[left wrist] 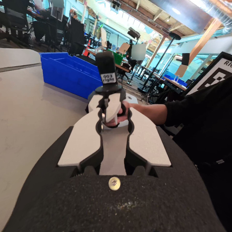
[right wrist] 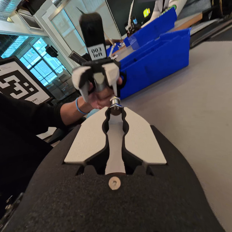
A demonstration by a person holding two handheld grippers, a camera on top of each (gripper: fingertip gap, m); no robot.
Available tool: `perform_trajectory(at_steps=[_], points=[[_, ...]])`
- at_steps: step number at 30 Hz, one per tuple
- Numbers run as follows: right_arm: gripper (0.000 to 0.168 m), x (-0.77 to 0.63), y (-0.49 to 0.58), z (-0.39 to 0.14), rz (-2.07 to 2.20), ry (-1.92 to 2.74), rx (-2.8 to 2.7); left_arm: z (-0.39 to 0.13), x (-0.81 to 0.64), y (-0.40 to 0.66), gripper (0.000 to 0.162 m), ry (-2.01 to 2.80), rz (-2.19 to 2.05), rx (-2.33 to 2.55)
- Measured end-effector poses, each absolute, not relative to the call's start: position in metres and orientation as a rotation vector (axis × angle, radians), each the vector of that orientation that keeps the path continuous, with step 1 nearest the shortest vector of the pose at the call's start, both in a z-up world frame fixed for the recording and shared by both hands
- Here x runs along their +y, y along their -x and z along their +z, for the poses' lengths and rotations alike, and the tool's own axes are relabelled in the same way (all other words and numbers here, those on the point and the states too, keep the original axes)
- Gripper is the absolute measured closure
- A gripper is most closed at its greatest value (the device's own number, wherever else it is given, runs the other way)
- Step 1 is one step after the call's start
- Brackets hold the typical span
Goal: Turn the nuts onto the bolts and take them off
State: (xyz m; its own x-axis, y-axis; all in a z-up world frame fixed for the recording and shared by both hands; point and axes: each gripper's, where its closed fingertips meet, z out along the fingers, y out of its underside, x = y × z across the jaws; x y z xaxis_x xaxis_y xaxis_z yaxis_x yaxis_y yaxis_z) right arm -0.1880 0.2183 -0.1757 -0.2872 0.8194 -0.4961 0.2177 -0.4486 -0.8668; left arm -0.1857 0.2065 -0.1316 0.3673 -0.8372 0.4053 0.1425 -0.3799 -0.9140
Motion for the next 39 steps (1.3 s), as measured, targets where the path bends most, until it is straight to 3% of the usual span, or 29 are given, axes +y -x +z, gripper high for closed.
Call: perform_trajectory(at_steps=[7,10,11,13,19,22,26,32,34,39], points=[[0.151,0.220,0.185,-0.139,1.798,1.405,-1.284,-0.144,0.210,0.192,0.124,1.656,-1.192,0.609],[0.151,0.221,0.189,-0.155,1.786,1.450,-1.288,-0.139,0.210,0.186,0.116,1.644,-1.181,0.623],[0.151,0.220,0.189,-0.166,1.776,1.485,-1.294,-0.134,0.206,0.184,0.126,1.615,-1.198,0.642],[0.151,0.216,0.189,-0.178,1.788,1.514,-1.305,-0.129,0.205,0.185,0.125,1.606,-1.194,0.640],[0.151,0.221,0.186,-0.136,1.785,1.398,-1.278,-0.144,0.210,0.189,0.124,1.654,-1.178,0.623],[0.151,0.222,0.188,-0.147,1.777,1.430,-1.279,-0.140,0.210,0.185,0.117,1.646,-1.159,0.629],[0.151,0.216,0.188,-0.174,1.791,1.499,-1.298,-0.133,0.208,0.187,0.124,1.625,-1.156,0.640],[0.151,0.224,0.185,-0.132,1.798,1.393,-1.261,-0.142,0.210,0.189,0.124,1.651,-1.152,0.630],[0.151,0.224,0.186,-0.144,1.791,1.421,-1.266,-0.139,0.210,0.186,0.117,1.643,-1.152,0.631],[0.151,0.215,0.186,-0.166,1.828,1.474,-1.275,-0.135,0.208,0.187,0.125,1.627,-1.143,0.644]])
